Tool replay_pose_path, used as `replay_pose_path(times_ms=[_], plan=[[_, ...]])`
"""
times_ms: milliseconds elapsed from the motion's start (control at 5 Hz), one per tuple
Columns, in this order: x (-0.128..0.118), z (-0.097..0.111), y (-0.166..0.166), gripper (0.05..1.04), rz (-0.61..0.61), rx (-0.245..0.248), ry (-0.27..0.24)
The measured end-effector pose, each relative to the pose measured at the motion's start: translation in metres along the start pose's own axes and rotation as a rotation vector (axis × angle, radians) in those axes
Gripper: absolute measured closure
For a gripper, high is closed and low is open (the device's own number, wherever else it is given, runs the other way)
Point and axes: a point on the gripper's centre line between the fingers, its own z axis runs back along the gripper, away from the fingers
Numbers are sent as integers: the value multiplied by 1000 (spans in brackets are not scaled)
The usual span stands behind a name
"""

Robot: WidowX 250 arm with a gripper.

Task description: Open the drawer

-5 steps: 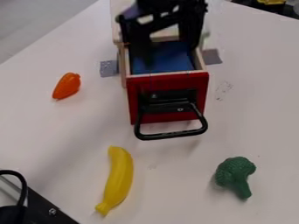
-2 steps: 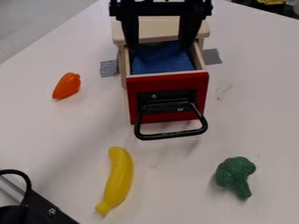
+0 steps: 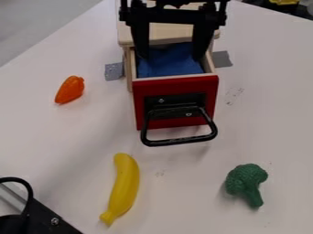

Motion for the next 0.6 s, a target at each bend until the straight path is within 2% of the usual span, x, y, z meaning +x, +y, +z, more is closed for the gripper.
replay_pose_path(times_ms=[600], plan=[[0,0,0,83,-4,-1,4]])
